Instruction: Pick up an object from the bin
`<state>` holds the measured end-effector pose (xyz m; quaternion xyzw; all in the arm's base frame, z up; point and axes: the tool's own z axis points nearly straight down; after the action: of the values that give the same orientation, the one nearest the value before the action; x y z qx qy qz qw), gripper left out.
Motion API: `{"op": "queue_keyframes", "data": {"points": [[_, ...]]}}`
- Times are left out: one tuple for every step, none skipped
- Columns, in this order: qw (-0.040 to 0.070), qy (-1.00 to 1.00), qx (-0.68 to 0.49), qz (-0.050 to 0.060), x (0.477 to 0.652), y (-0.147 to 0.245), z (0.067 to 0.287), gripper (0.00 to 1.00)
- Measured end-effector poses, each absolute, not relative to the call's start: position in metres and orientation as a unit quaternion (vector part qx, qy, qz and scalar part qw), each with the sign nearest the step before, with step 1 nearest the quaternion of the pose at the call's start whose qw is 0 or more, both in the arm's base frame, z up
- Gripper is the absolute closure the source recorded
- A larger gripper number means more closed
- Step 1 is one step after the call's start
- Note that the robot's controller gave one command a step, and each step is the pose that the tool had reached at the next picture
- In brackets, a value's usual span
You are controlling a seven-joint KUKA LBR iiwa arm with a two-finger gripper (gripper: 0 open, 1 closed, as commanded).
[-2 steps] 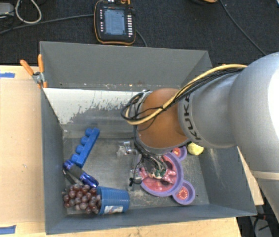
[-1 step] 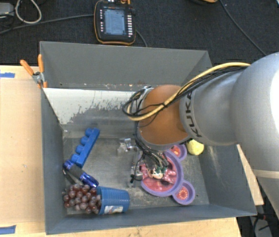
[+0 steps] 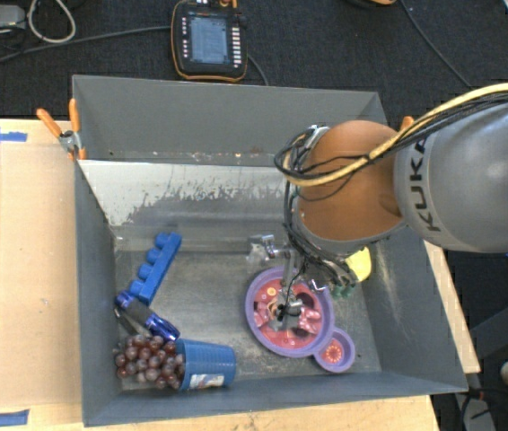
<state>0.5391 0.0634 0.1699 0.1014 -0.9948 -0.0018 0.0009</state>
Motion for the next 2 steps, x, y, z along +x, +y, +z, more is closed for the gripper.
{"op": "queue_keyframes", "data": {"points": [[0.000, -0.995, 0.100, -0.002, 0.509, 0.073, 0.101, 0.00], [-0.002, -0.991, 0.133, -0.002, 0.498, 0.044, 0.166, 0.00]]}}
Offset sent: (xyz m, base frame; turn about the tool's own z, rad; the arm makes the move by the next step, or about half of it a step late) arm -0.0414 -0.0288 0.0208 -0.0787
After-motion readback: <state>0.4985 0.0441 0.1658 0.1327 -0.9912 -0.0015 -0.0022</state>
